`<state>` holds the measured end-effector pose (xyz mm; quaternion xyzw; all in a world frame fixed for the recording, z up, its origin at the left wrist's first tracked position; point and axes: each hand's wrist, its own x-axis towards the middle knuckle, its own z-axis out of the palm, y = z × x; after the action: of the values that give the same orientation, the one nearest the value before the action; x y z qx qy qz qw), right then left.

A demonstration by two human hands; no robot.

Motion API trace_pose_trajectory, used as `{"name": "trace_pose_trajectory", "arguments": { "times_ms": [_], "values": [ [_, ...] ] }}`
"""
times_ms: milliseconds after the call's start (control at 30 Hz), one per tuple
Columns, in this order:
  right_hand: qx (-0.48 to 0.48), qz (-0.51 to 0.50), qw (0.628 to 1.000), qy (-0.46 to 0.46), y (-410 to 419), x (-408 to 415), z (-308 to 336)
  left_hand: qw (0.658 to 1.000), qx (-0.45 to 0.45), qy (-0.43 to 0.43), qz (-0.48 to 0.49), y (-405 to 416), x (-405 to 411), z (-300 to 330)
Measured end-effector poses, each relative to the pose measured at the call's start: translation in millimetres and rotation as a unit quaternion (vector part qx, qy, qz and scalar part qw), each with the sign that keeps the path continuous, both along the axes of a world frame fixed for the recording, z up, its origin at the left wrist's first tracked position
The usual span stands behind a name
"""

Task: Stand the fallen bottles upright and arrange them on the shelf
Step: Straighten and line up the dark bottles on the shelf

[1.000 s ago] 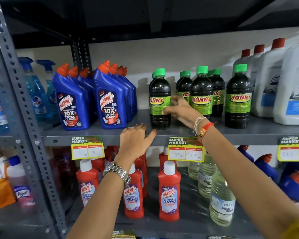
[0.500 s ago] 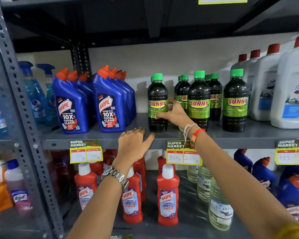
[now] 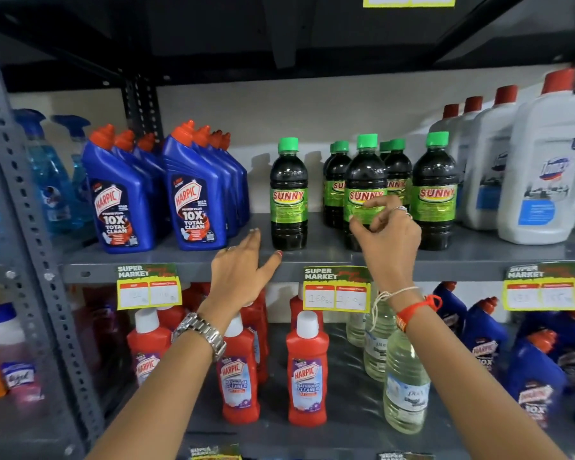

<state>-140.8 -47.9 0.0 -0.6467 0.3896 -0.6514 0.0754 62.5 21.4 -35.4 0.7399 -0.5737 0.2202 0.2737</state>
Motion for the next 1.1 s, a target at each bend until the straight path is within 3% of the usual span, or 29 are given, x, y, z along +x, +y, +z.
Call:
{"name": "trace_pose_trajectory", "arguments": {
  "times_ms": [100, 167, 267, 333, 533, 1100],
  "values": [
    [0.005, -0.034, 0.999, 0.009, -11, -19, -3, 0.998, -0.007, 0.056, -0.004, -1, -3, 8],
    [0.020, -0.011, 0.999, 0.031, -20, -28, -2, 0.990, -0.009, 0.140, -0.027, -8, -4, 16],
    [0.095, 0.066, 0.992, 0.056, -33, -33, -1, 0.937, -0.030, 0.325, -0.121, -28, -3, 32],
    [0.138, 0.094, 0.982, 0.089, -41, -35, 0, 0.902, -0.032, 0.400, -0.162, -41, -4, 41],
    [0.190, 0.138, 0.965, 0.118, -55, -37, 5, 0.925, -0.019, 0.354, -0.141, -54, -8, 38],
    [0.207, 0.168, 0.952, 0.149, -66, -22, 14, 0.896, -0.018, 0.417, -0.155, -50, -5, 44]
  ]
}}
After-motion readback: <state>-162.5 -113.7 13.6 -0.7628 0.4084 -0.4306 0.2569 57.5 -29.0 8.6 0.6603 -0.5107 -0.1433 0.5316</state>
